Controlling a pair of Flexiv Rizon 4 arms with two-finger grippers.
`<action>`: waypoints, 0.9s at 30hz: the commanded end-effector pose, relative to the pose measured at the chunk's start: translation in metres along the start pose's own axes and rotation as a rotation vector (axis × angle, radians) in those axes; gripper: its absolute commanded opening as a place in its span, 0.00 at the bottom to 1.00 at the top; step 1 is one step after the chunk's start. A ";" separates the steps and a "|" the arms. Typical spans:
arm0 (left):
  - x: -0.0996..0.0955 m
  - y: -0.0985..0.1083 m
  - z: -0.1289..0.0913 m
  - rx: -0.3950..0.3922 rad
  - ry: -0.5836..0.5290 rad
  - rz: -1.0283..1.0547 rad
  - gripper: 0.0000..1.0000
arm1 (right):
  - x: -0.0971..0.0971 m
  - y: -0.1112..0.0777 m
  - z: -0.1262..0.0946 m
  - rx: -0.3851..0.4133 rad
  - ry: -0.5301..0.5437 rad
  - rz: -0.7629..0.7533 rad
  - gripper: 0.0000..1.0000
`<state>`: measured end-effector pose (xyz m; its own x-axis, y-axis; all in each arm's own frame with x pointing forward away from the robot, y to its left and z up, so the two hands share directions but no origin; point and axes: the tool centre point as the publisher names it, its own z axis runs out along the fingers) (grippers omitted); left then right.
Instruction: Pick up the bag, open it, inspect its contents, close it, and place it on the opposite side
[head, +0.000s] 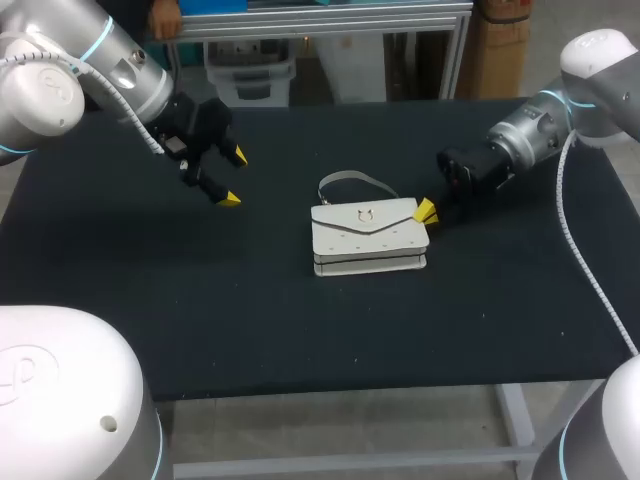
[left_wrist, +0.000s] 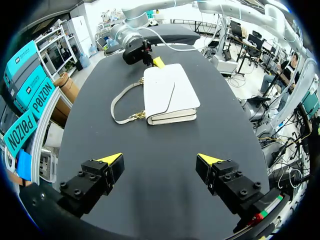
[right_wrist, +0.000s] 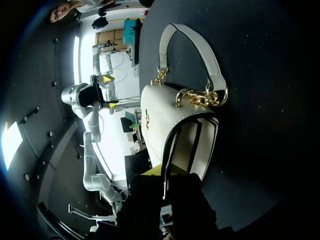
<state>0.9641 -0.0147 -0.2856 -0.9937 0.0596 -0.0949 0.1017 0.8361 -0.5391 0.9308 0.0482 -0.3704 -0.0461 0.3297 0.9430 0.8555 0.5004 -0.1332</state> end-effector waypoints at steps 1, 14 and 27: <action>0.000 0.000 0.001 0.001 -0.002 0.000 1.00 | 0.012 -0.007 0.019 -0.114 -0.050 -0.001 0.00; 0.000 0.000 0.001 0.001 -0.002 0.000 1.00 | 0.015 -0.008 0.038 -0.150 -0.100 0.030 0.00; 0.000 0.000 0.001 0.001 -0.002 0.000 1.00 | 0.018 -0.018 0.035 -0.185 -0.117 0.051 1.00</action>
<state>0.9641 -0.0147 -0.2856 -0.9937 0.0595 -0.0950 0.1016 0.8361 -0.5392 0.9024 0.0750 -0.3674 -0.0481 0.4377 0.8978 0.9055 0.3986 -0.1458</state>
